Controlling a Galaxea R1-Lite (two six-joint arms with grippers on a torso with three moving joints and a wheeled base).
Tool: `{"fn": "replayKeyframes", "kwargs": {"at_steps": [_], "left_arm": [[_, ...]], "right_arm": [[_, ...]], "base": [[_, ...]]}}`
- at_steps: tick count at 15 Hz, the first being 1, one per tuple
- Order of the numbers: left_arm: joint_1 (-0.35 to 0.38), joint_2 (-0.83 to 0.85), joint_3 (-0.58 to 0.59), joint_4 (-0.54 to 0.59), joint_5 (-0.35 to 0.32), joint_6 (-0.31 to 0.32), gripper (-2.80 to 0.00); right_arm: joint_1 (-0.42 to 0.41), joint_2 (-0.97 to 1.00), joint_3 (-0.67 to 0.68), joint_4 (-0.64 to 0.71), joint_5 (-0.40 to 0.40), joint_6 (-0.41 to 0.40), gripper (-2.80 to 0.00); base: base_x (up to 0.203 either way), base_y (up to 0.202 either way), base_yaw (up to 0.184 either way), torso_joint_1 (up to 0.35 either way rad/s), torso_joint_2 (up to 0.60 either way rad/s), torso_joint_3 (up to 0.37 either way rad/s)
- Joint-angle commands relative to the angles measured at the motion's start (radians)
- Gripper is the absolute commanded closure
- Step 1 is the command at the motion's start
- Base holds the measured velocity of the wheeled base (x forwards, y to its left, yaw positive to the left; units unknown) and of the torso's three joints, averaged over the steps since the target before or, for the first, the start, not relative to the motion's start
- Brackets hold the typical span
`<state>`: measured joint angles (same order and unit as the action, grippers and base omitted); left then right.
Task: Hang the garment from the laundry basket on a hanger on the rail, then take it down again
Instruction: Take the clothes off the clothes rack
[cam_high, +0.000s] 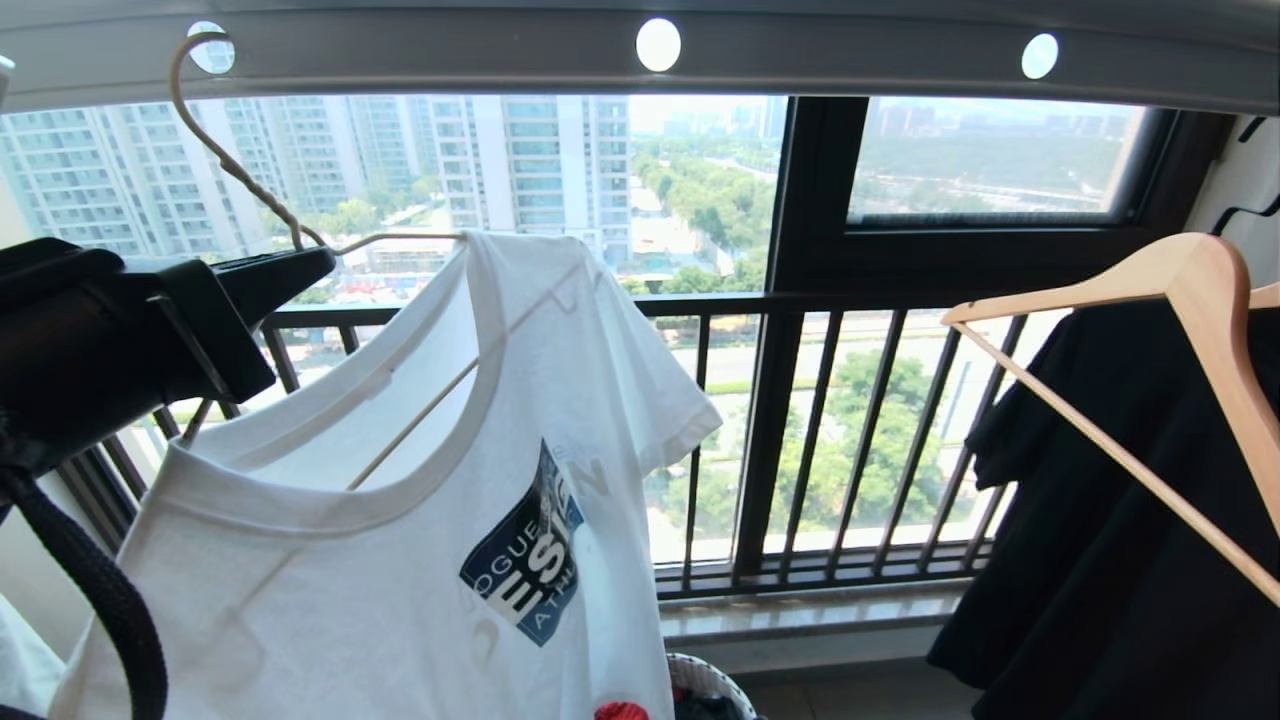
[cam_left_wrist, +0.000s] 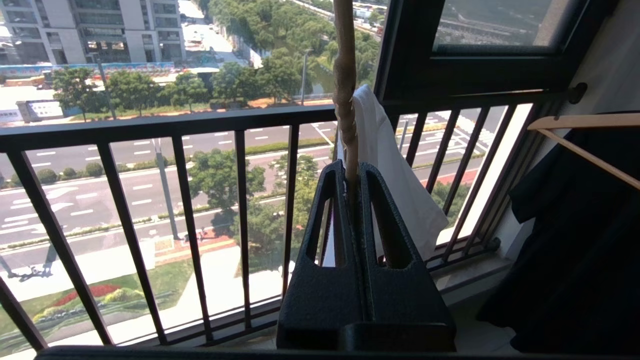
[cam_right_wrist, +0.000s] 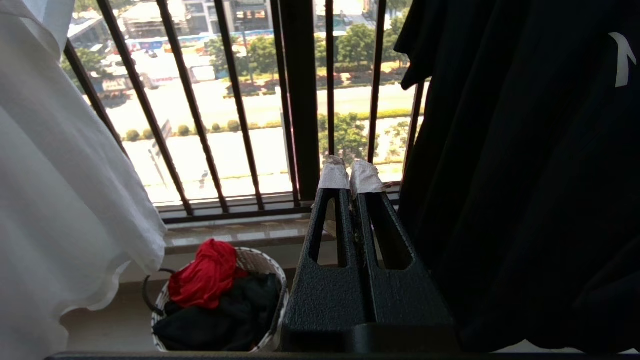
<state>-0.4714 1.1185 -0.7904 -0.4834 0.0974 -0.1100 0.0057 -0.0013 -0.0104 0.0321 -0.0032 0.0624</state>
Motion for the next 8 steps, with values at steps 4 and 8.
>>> {"fn": "replayKeyframes", "kwargs": {"at_steps": [4,8], "left_arm": [[0.001,0.024,0.044,-0.078,0.002,0.004,0.0],[0.001,0.071,0.099,-0.193,0.002,0.004,0.0]], "right_arm": [[0.0,0.0,0.0,0.0,0.0,0.001,0.0],[0.0,0.001,0.0,0.0,0.0,0.001,0.0]], "base": [[0.0,0.0,0.0,0.0,0.0,0.0],[0.0,0.0,0.0,0.0,0.0,0.0]]}}
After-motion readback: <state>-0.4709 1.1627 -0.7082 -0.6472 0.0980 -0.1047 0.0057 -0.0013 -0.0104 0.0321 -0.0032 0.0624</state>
